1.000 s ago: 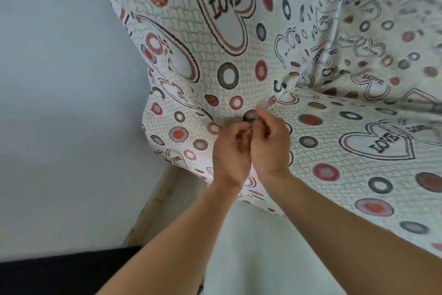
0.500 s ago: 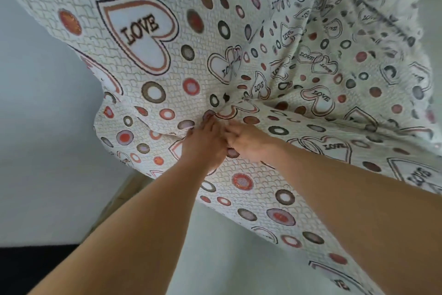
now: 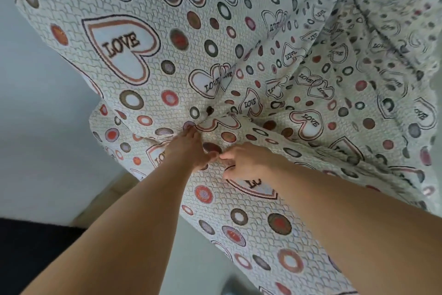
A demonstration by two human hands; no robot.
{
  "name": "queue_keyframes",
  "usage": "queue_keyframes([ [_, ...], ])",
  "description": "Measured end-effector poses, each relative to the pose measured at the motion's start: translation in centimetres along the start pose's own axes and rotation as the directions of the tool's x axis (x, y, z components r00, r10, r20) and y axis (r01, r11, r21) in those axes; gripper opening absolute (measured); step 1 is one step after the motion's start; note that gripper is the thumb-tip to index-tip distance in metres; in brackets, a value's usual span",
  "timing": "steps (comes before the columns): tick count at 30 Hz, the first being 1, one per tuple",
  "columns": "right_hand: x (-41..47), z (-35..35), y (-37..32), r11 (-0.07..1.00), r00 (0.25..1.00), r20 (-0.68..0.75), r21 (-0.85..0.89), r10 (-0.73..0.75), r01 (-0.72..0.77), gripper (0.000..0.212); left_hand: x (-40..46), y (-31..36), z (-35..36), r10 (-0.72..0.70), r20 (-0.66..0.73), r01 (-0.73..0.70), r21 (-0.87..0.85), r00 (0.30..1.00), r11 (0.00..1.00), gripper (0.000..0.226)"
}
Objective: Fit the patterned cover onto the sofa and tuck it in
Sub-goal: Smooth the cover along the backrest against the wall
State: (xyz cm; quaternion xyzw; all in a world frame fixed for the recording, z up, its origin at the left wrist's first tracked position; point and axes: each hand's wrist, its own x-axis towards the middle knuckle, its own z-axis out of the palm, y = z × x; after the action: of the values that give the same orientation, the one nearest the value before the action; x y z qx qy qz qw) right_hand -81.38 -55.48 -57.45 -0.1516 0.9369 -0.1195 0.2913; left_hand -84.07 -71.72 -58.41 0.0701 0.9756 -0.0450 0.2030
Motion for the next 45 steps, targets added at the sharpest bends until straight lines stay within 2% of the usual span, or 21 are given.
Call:
queue_keyframes([
  [5, 2.1, -2.6, -0.4, 0.999, 0.999, 0.036, -0.046, -0.018, 0.020, 0.041, 0.3, -0.3, 0.4, -0.002, -0.020, 0.001, -0.072, 1.000, 0.997, 0.089],
  [9, 4.6, -6.3, -1.0, 0.999, 0.966, 0.255, -0.026, 0.033, -0.027, 0.032, 0.6, -0.1, 0.6, -0.035, -0.023, 0.032, -0.111, 0.999, 0.993, 0.080],
  [12, 7.4, -6.9, -0.7, 0.996, 0.870, 0.485, -0.031, 0.088, -0.084, 0.030, 0.8, -0.1, 0.6, -0.046, -0.015, 0.043, -0.160, 0.999, 0.986, 0.074],
  [17, 9.2, -6.6, 0.0, 0.990, 0.828, 0.549, 0.012, 0.111, -0.141, 0.038, 0.7, 0.2, 0.4, -0.077, -0.013, 0.074, -0.162, 0.997, 0.984, 0.075],
  [24, 9.2, -6.8, -0.6, 0.995, 0.873, 0.486, 0.056, 0.048, -0.085, 0.034, 0.9, 1.1, 0.2, -0.151, -0.031, 0.143, -0.176, 0.988, 0.974, 0.073],
  [27, 8.8, -6.8, -0.4, 0.994, 0.890, 0.455, 0.084, 0.017, -0.063, 0.039, 0.8, 1.7, 0.2, -0.188, -0.023, 0.181, -0.187, 0.982, 0.966, 0.072],
  [29, 8.4, -6.4, 0.3, 0.997, 0.921, 0.386, 0.071, -0.044, 0.018, 0.039, 0.6, 2.4, 0.3, -0.210, -0.019, 0.202, -0.197, 0.978, 0.959, 0.070],
  [31, 7.8, -5.2, 1.5, 0.987, 0.953, 0.268, -0.027, -0.143, 0.156, 0.035, 0.5, 3.5, 0.5, -0.250, -0.033, 0.237, -0.217, 0.968, 0.947, 0.067],
  [33, 7.3, -3.4, 2.8, 0.967, 0.961, 0.158, -0.086, -0.226, 0.242, 0.042, 0.7, 4.9, 0.6, -0.289, -0.049, 0.269, -0.251, 0.956, 0.930, 0.063],
  [37, 7.6, -1.4, 5.5, 0.948, 0.946, 0.065, 0.066, -0.317, 0.313, 0.054, 1.1, 9.4, 1.1, -0.325, -0.023, 0.303, -0.300, 0.946, 0.904, 0.062],
  [41, 6.5, -1.2, 9.7, 0.856, 0.858, -0.053, 0.063, -0.511, 0.514, 0.050, 1.3, 14.7, 1.8, -0.425, 0.025, 0.404, -0.359, 0.905, 0.841, 0.070],
  [45, 5.0, -2.0, 16.6, 0.832, 0.834, 0.057, -0.055, -0.549, 0.551, 0.045, 2.2, 20.8, 2.0, -0.494, 0.037, 0.480, -0.305, 0.869, 0.822, 0.070],
])
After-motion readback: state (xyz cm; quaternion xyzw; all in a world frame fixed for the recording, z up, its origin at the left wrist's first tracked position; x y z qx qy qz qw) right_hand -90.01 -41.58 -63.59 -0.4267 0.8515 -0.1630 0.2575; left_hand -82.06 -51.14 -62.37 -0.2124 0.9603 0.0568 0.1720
